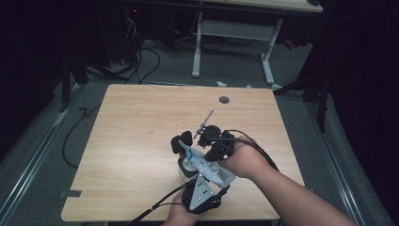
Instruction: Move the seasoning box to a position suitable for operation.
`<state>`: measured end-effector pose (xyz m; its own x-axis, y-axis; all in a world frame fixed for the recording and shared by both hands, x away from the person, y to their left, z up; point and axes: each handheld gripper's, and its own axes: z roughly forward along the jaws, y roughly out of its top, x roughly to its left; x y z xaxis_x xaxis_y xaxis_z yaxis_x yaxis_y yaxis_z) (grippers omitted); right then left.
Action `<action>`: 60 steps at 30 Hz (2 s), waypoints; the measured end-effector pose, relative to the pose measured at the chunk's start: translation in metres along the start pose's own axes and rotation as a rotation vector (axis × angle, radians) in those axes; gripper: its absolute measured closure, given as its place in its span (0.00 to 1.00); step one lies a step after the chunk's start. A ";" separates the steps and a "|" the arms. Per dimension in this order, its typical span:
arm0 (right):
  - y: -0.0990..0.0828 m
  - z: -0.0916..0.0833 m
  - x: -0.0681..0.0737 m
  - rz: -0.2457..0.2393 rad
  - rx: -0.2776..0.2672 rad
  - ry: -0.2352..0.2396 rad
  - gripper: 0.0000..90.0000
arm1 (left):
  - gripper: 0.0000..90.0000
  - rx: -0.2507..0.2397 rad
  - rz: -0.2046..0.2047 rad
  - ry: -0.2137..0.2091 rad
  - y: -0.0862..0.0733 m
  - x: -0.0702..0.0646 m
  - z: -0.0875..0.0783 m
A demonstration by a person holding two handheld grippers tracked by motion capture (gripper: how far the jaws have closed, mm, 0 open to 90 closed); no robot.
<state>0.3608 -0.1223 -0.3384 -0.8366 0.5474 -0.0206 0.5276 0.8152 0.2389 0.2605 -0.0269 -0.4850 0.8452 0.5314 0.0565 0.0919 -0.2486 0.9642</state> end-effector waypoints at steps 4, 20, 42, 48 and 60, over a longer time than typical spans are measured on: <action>-0.001 0.000 -0.001 0.004 -0.001 -0.001 1.00 | 0.54 0.002 0.003 0.000 0.001 0.000 0.001; -0.001 -0.001 -0.004 0.007 -0.006 -0.006 1.00 | 0.54 0.002 0.003 0.002 0.003 0.001 0.003; 0.005 -0.005 -0.002 0.000 -0.011 -0.013 1.00 | 0.54 -0.009 0.005 0.014 0.007 0.004 0.000; 0.007 -0.004 -0.002 -0.003 -0.004 -0.018 1.00 | 0.54 -0.009 0.000 0.018 0.006 0.005 0.000; 0.009 -0.001 -0.003 -0.011 -0.005 -0.014 1.00 | 0.54 -0.010 -0.004 0.022 0.006 0.006 -0.001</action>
<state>0.3683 -0.1166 -0.3350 -0.8403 0.5408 -0.0373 0.5173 0.8205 0.2431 0.2658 -0.0247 -0.4788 0.8333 0.5497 0.0581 0.0897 -0.2381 0.9671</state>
